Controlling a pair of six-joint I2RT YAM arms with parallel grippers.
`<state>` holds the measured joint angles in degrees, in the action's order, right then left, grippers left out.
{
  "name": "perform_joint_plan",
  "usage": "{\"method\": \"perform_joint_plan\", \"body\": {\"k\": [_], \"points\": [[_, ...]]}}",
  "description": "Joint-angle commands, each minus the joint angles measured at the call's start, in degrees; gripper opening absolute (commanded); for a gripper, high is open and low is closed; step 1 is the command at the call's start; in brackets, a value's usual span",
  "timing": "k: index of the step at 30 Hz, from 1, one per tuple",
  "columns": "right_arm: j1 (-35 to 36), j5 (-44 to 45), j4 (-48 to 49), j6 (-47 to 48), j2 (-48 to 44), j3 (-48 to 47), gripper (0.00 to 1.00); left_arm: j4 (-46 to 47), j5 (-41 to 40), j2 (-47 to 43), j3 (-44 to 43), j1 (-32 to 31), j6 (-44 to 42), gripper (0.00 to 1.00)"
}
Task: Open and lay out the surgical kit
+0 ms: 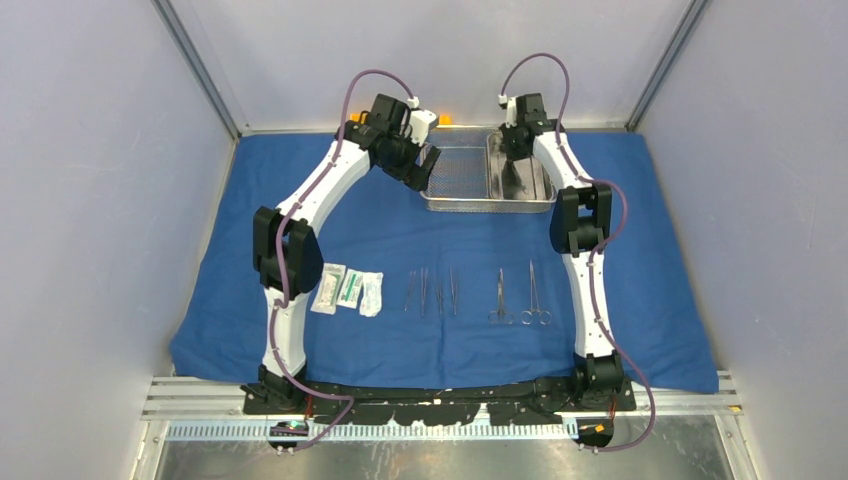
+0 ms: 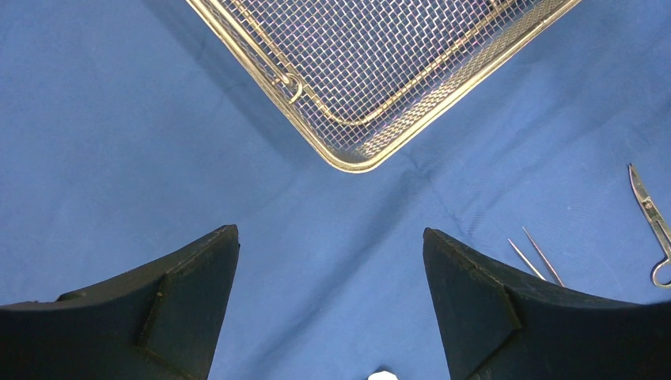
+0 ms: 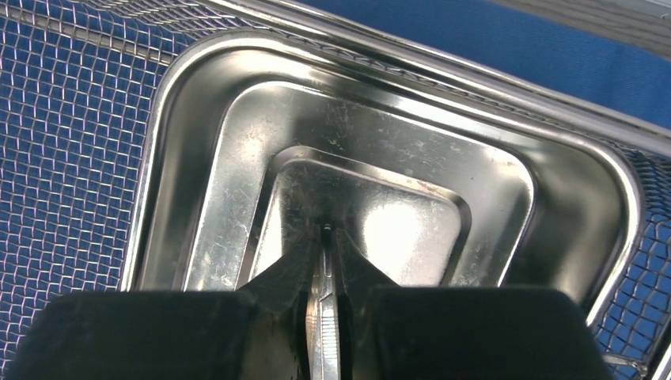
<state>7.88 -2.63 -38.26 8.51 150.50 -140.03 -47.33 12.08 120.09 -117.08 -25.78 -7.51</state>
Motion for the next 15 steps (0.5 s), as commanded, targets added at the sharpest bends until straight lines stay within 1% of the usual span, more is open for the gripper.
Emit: {"method": "perform_joint_plan", "body": {"k": [1, 7, 12, 15], "points": [[0.0, 0.8, -2.4, 0.2, 2.2, -1.6, 0.14, 1.6, 1.2, -2.8, -0.1, 0.3, 0.3, 0.89], [-0.1, 0.9, -2.4, -0.1, 2.7, -3.1, 0.00, 1.5, 1.1, -2.9, 0.1, 0.3, 0.1, 0.88], [-0.6, 0.3, -2.1, -1.0, 2.1, -5.5, 0.00, 1.8, 1.1, -2.7, 0.0, 0.3, 0.0, 0.88], [-0.9, 0.0, -0.8, -1.5, 0.4, -5.4, 0.00, 2.1, 1.3, -2.4, -0.1, 0.3, 0.0, 0.89]]}}
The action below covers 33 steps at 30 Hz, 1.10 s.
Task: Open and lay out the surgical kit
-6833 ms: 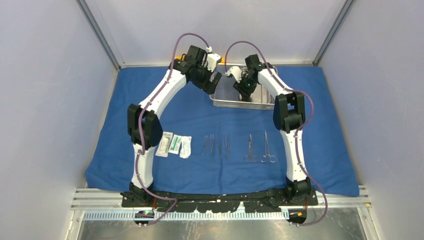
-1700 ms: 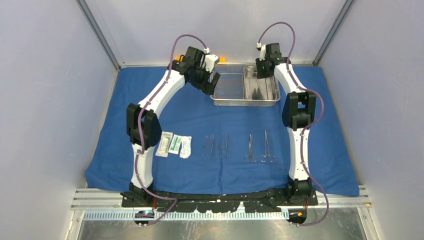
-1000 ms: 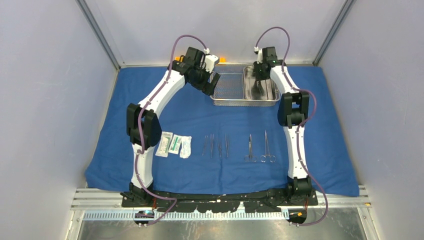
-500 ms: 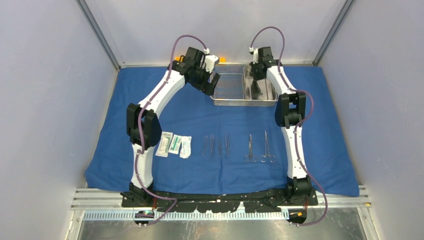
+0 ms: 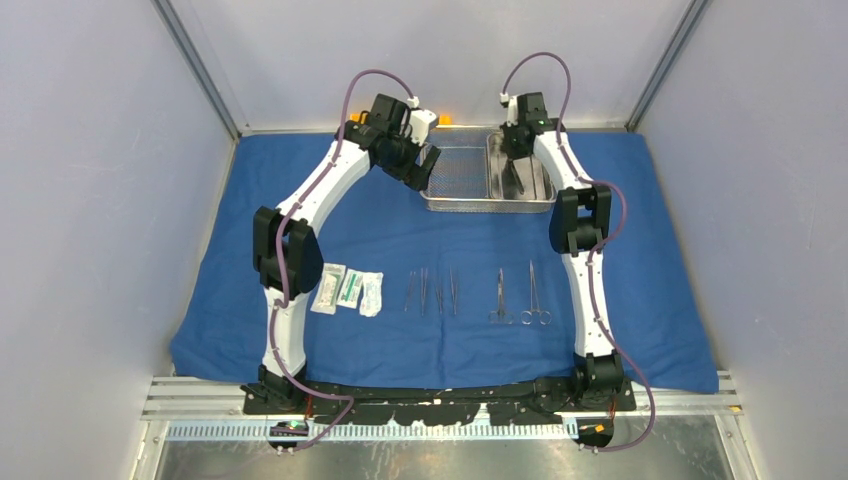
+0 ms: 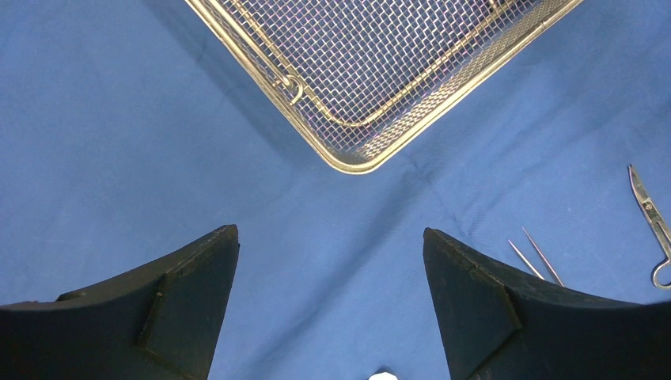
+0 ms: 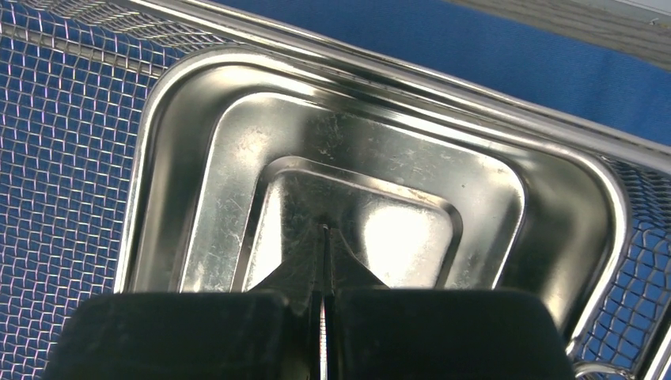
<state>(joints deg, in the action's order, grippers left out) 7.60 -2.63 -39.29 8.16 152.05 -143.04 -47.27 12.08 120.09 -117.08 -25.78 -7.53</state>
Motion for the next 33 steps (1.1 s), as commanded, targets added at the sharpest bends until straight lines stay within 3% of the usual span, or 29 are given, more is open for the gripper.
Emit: {"method": "perform_joint_plan", "body": {"k": [1, 15, 28, 33], "points": [[-0.7, -0.2, 0.7, -1.4, -1.8, -2.1, 0.00, 2.3, 1.5, -2.3, -0.1, 0.3, 0.0, 0.89], [-0.9, -1.9, 3.6, -3.3, -8.3, -0.3, 0.00, 7.9, 7.7, 5.0, -7.3, 0.2, 7.0, 0.87], [-0.9, -1.7, 4.0, -2.8, -7.9, 0.7, 0.00, 25.3, 14.2, 24.3, -25.9, -2.2, 26.0, 0.79], [-0.8, -1.2, 4.0, -2.6, -5.4, 0.2, 0.17, 32.1, 14.7, 26.7, -26.8, -3.2, 29.2, 0.78]]}}
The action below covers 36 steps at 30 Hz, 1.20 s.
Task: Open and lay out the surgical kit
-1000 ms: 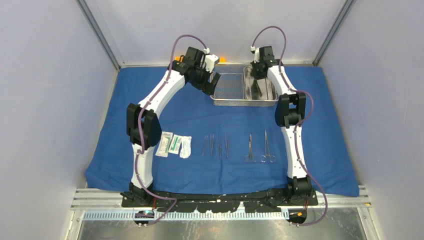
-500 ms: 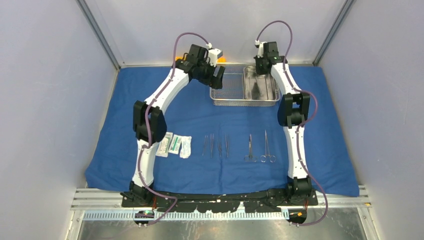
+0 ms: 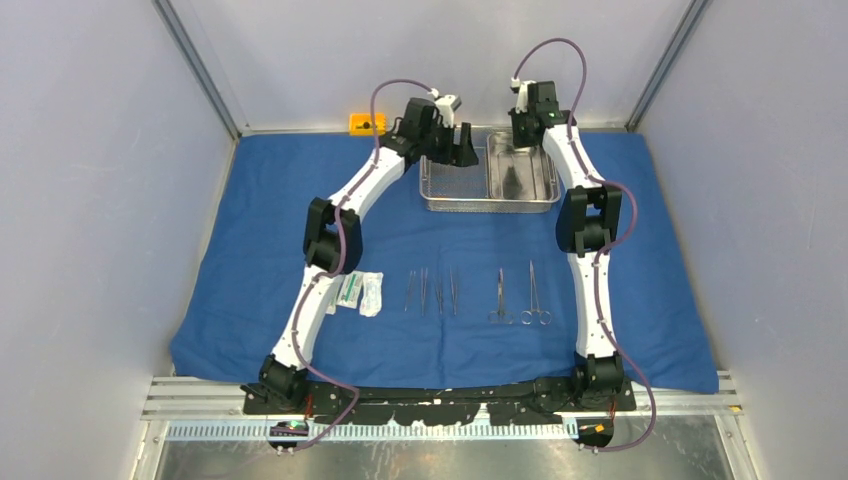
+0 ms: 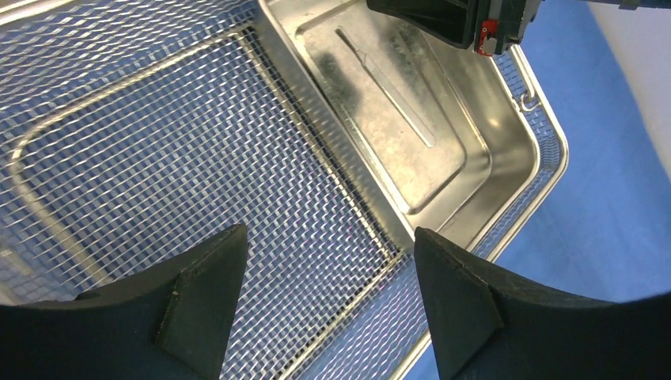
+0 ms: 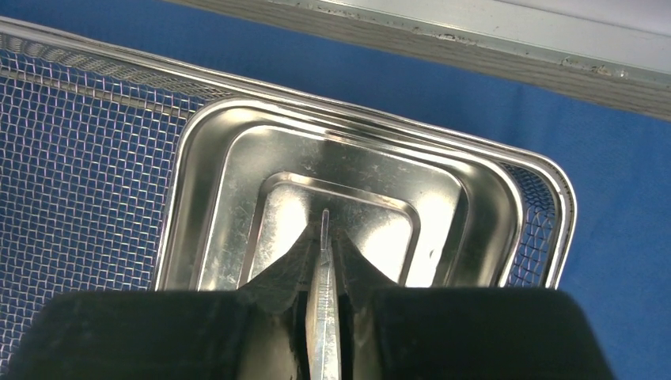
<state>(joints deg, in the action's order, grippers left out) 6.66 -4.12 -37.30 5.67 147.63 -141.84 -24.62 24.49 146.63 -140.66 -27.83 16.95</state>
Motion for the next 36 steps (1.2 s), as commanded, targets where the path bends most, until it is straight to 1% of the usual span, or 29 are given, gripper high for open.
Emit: {"method": "perform_joint_plan", "body": {"k": [1, 4, 9, 18, 24, 30, 34, 36], "points": [[0.1, 0.4, 2.0, -0.1, -0.3, -1.5, 0.19, 10.2, 2.4, 0.6, -3.3, -1.3, 5.3, 0.78], [0.1, 0.7, 1.8, 0.0, 1.6, -2.9, 0.23, 14.1, 3.9, 2.3, -3.4, -1.5, 8.5, 0.78], [0.1, 0.3, 1.7, -0.1, 3.3, -3.7, 0.27, 14.6, 4.8, 3.2, -4.0, -2.0, 9.4, 0.78], [0.2, -0.3, 0.9, -0.3, 4.7, -3.3, 0.27, 13.8, 5.3, 2.6, -3.2, -2.2, 9.3, 0.78], [0.5, 0.6, 1.0, 0.1, 5.8, -3.0, 0.16, 13.3, 5.3, 2.2, -2.3, -2.2, 8.9, 0.78], [1.3, 2.4, 2.0, 1.1, 6.4, -2.8, 0.01, 12.1, 5.5, 1.6, -2.2, -2.0, 7.2, 0.78], [1.4, 3.9, 4.2, 1.3, 6.6, -3.1, 0.00, 10.6, 5.7, 1.1, -2.2, -2.0, 5.4, 0.78], [1.4, 6.4, 5.2, 1.3, 6.9, -3.8, 0.00, 9.8, 5.8, 0.4, -1.6, -2.0, 4.2, 0.78]]}}
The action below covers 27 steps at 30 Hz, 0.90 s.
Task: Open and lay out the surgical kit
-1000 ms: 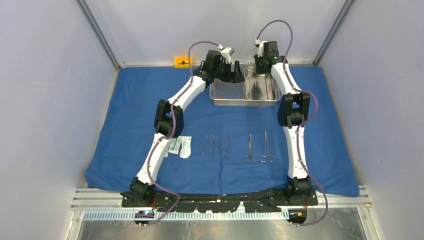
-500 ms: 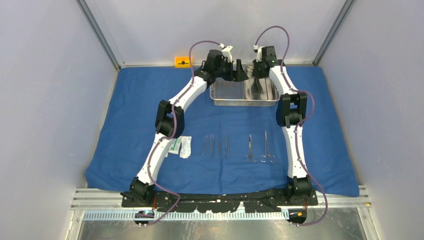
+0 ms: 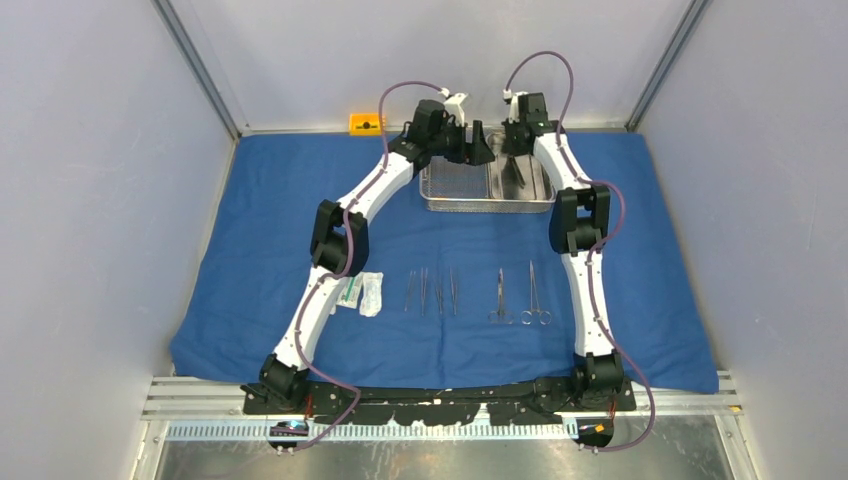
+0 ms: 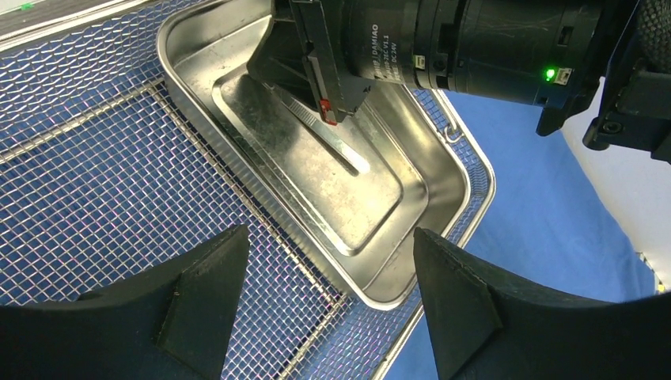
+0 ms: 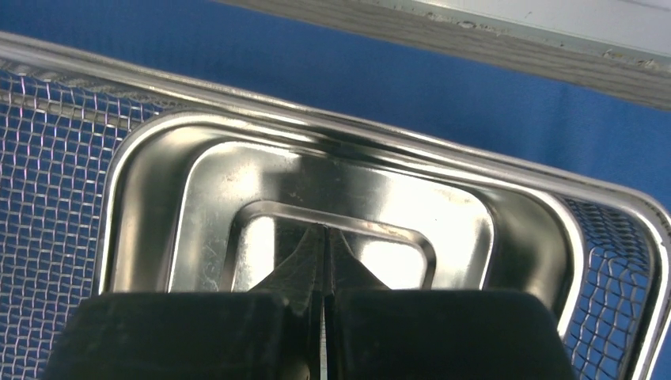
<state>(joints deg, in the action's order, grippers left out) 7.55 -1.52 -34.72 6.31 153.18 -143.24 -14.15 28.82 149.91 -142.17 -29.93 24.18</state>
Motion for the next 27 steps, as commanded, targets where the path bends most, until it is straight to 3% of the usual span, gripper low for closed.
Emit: {"method": "perform_joint_plan", "body": {"k": [1, 18, 27], "points": [[0.5, 4.5, 3.0, 0.7, 1.6, -2.9, 0.00, -0.9, 1.6, -3.2, 0.3, 0.1, -3.5, 0.78], [0.5, 7.7, 7.2, -0.6, 4.3, -8.4, 0.00, -4.2, 1.5, -5.1, 2.4, 0.2, -7.9, 0.78], [0.5, 7.6, 6.7, -0.5, 4.1, -6.2, 0.15, -4.4, 1.8, -5.5, 2.2, 0.2, -7.8, 0.78]]}}
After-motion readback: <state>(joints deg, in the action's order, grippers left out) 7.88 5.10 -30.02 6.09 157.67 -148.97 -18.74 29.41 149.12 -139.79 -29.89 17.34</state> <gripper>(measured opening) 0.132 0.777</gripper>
